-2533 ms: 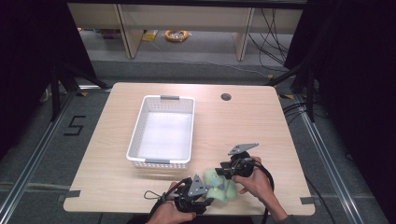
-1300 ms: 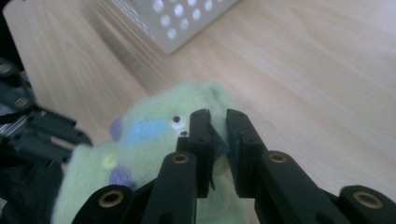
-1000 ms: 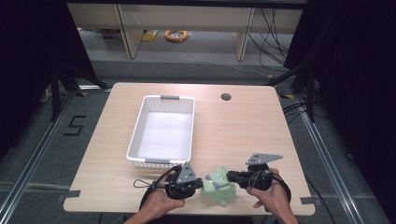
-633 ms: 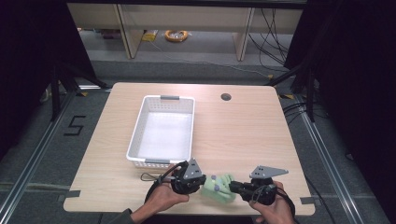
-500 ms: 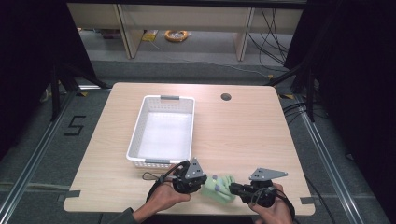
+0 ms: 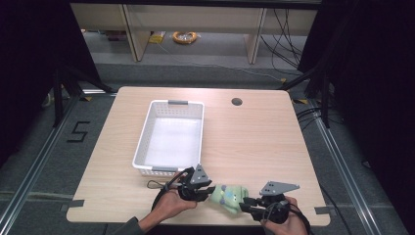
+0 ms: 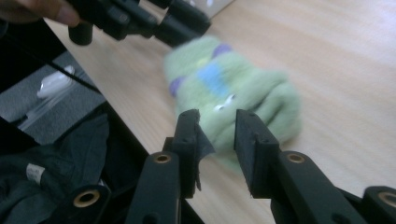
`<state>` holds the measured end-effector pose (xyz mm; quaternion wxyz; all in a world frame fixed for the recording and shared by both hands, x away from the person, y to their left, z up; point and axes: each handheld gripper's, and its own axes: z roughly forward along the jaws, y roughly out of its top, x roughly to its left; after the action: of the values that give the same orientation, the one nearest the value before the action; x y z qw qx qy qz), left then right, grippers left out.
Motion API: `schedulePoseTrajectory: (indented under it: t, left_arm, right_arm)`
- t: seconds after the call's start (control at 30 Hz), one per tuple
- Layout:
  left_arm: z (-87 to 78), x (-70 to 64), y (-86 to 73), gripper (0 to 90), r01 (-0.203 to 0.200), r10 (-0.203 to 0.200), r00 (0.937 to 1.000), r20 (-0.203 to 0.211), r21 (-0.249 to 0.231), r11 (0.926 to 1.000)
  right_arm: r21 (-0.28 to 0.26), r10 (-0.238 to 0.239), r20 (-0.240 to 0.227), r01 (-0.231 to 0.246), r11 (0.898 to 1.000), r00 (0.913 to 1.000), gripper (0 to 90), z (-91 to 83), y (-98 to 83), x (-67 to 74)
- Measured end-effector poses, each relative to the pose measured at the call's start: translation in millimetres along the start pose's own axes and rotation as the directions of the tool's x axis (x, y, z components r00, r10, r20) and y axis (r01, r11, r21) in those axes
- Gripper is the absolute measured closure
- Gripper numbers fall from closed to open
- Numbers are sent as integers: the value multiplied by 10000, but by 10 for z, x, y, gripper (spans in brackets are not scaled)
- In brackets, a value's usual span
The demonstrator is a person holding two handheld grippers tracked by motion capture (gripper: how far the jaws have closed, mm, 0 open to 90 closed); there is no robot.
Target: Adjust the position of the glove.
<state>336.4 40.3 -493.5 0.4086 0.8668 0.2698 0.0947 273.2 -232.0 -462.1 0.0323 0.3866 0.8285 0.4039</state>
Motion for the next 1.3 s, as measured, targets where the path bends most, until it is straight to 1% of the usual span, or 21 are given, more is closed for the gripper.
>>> schedulePoseTrajectory:
  t: [0.17,0.2,0.23,0.33,0.4,0.47,0.5,0.53,0.8,0.83,0.87,0.9,0.93,0.97,1.0,1.03,1.07,1.1,1.2,1.27,1.3]
  left_arm:
    - [-195,13,-3,659,395,-400,9991,-161,-301,9988]
    - [-213,-25,-19,650,1069,-1064,9942,137,-523,9929]
    - [-247,-27,-31,645,936,-927,9953,282,-308,9951]
    - [-239,-110,-53,613,1384,-1361,9886,638,-338,9898]
    - [-206,-167,-47,594,1480,-1457,9846,966,-162,9889]
    - [-167,-199,-37,585,1470,-1468,9827,1127,67,9891]
    - [-146,-220,-37,585,1636,-1640,9804,1093,132,9864]
    - [-118,-225,-38,589,1589,-1614,9808,1099,305,9868]
    - [-105,-177,-23,853,1795,-1802,9766,1174,163,9836]
    - [-125,-171,-5,860,1668,-1660,9793,1158,28,9860]
    - [-147,-163,15,863,1582,-1568,9810,1139,-35,9874]
    - [-163,-155,33,864,1571,-1550,9818,1093,-107,9875]
    - [-179,-140,48,864,1586,-1560,9812,1137,-144,9872]
    - [-180,-137,53,865,1713,-1671,9792,1148,-277,9848]
    - [-191,-120,55,865,1604,-1570,9811,1131,-210,9868]
    - [-186,-117,49,865,1675,-1646,9789,1213,-136,9858]
    - [-164,-117,28,863,2000,-1976,9710,1342,-43,9798]
    - [-151,-110,13,858,1984,-1966,9700,1428,13,9801]
    - [-70,-101,-45,840,2060,-2076,9690,1337,260,9782]
    - [-53,-97,-64,829,2166,-2198,9655,1399,377,9755]
    - [-55,-96,-67,827,2157,-2190,9654,1419,388,9757]
  right_arm:
    - [-111,-68,785,77,9999,9969,677,-86,65,-130]
    - [-98,-134,972,144,9998,9952,670,-78,73,-152]
    - [48,-170,943,166,9998,9954,668,-69,94,-205]
    - [113,237,880,-248,9996,9958,650,-19,130,-245]
    - [183,-199,833,185,9997,9963,653,32,165,-302]
    - [501,117,701,-153,9986,9975,666,98,198,-284]
    - [575,-302,678,263,9980,9972,668,133,214,-322]
    - [730,-278,653,230,9971,9975,673,154,220,-325]
    - [676,-344,351,320,9972,9988,873,174,211,-355]
    - [483,-456,377,438,9979,9982,878,164,212,-353]
    - [670,-61,242,44,9977,9997,880,129,218,-314]
    - [587,-379,196,367,9976,9991,881,112,226,-324]
    - [633,-48,180,37,9980,9998,881,86,223,-273]
    - [494,-479,224,468,9977,9986,881,71,219,-279]
    - [406,-414,225,405,9984,9989,882,55,209,-256]
    - [303,-507,154,502,9983,9986,881,35,187,-238]
    - [339,-440,141,435,9985,9989,881,24,171,-225]
    - [401,-208,144,202,9990,9997,881,14,141,-203]
    - [443,-385,319,370,9983,9988,879,74,79,-272]
    - [514,131,301,-146,9986,9995,871,116,54,-302]
    - [551,7,323,-25,9985,9995,867,112,62,-334]
